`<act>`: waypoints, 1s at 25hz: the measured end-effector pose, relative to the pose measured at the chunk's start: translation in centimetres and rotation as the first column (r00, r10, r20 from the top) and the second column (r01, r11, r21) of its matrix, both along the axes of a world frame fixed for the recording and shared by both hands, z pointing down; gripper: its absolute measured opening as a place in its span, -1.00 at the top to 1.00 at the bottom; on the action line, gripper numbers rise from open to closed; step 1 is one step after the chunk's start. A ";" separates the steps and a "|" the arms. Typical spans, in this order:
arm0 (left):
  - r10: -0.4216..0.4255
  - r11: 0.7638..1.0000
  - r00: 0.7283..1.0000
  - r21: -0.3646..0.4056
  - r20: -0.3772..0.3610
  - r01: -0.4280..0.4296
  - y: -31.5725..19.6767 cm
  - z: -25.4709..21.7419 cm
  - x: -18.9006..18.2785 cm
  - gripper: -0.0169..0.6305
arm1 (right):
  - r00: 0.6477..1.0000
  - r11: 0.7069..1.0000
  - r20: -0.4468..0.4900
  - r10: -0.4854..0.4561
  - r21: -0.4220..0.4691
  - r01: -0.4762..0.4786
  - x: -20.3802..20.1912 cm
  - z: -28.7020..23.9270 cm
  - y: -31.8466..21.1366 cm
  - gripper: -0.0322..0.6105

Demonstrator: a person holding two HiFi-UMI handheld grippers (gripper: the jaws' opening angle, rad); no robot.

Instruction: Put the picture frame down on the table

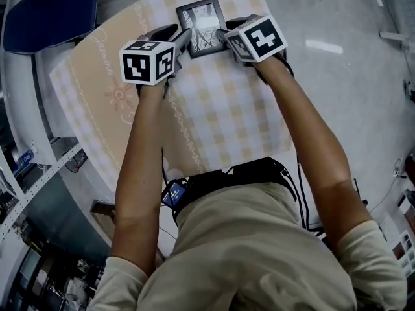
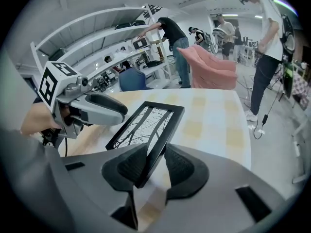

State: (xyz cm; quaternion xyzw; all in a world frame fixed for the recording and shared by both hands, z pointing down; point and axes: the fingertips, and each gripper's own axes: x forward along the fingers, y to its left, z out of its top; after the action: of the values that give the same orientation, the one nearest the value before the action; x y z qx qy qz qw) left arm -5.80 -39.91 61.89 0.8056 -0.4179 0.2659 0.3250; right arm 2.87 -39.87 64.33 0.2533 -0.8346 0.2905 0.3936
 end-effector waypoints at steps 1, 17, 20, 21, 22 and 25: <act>0.005 1.000 1.000 0.002 -0.016 -0.005 0.2 -0.4 0.2 0.49 | 1.000 1.000 0.002 0.008 0.002 -0.008 0.1 -0.1 0.0 0.51; 0.072 0.967 0.973 0.254 -0.221 -0.013 5.7 -15.7 -1.1 0.93 | 0.985 0.989 0.169 0.030 0.136 -0.054 -0.6 -12.6 3.8 0.77; 0.092 0.952 0.966 0.305 -0.240 -0.015 7.3 -19.4 -2.2 0.93 | 0.977 0.983 0.211 0.003 0.178 -0.041 -1.6 -16.7 5.5 0.86; 0.100 0.947 0.965 0.321 -0.242 -0.018 8.1 -20.5 -2.5 0.93 | 0.974 0.981 0.226 -0.005 0.191 -0.039 -1.8 -18.1 6.4 0.87; 0.110 0.941 0.964 0.338 -0.241 -0.023 9.0 -21.7 -2.7 0.93 | 0.971 0.978 0.240 -0.012 0.205 -0.039 -2.0 -19.5 7.2 0.88; 0.144 0.920 0.961 0.390 -0.236 -0.042 11.7 -25.1 -3.3 0.93 | 0.961 0.966 0.274 -0.031 0.255 -0.041 -2.3 -23.6 9.6 0.89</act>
State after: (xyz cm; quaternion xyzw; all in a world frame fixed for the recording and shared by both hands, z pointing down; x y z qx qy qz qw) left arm -9.10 -28.25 36.74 0.9002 -0.3763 0.0869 0.2012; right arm 0.53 -30.23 40.72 0.2616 -0.9112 0.2126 0.2367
